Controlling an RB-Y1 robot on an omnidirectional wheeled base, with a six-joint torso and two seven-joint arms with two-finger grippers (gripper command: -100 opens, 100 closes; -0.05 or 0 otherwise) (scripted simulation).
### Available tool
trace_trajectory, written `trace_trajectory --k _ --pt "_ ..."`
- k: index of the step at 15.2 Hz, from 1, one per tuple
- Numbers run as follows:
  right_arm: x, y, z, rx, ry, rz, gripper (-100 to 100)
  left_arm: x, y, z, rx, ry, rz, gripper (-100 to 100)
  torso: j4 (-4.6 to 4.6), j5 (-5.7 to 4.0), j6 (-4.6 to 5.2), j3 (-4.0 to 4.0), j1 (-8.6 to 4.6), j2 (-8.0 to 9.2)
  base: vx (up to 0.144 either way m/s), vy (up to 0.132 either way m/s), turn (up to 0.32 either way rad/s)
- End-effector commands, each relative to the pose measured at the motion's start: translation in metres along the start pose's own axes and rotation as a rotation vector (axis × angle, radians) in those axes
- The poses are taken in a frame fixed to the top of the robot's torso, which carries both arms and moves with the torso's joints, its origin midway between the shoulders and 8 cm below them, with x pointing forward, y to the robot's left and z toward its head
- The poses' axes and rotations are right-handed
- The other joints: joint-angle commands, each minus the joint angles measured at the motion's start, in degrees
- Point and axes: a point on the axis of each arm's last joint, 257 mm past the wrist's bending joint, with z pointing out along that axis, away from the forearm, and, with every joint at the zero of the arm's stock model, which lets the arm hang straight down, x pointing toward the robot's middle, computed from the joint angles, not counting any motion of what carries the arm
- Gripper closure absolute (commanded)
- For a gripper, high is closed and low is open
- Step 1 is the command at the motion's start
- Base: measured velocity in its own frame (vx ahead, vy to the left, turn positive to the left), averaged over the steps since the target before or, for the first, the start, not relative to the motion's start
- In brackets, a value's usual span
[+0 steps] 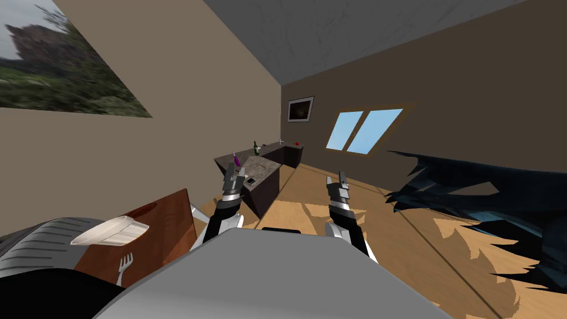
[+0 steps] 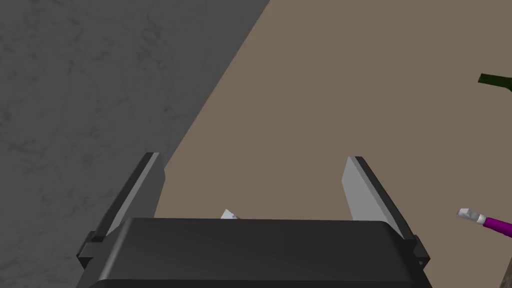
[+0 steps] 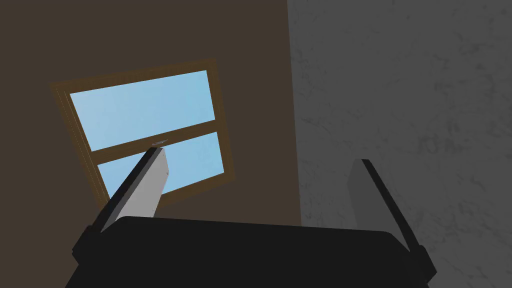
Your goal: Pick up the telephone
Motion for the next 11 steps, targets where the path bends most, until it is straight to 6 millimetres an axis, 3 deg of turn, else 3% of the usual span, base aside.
trace_trajectory --k 1,11 --pt "0.000 0.000 0.000 0.000 0.000 0.000 0 -0.003 0.009 -0.003 -0.040 0.027 0.021 -100 0.00 0.00 0.00 0.00 0.00 0.00 0.009 0.005 -0.032" --pt "0.000 0.000 0.000 0.000 0.000 0.000 0 -0.038 0.057 -0.026 -0.271 0.047 0.084 -100 -0.05 0.02 0.00 -0.11 0.06 -0.20 0.040 0.012 -0.056"
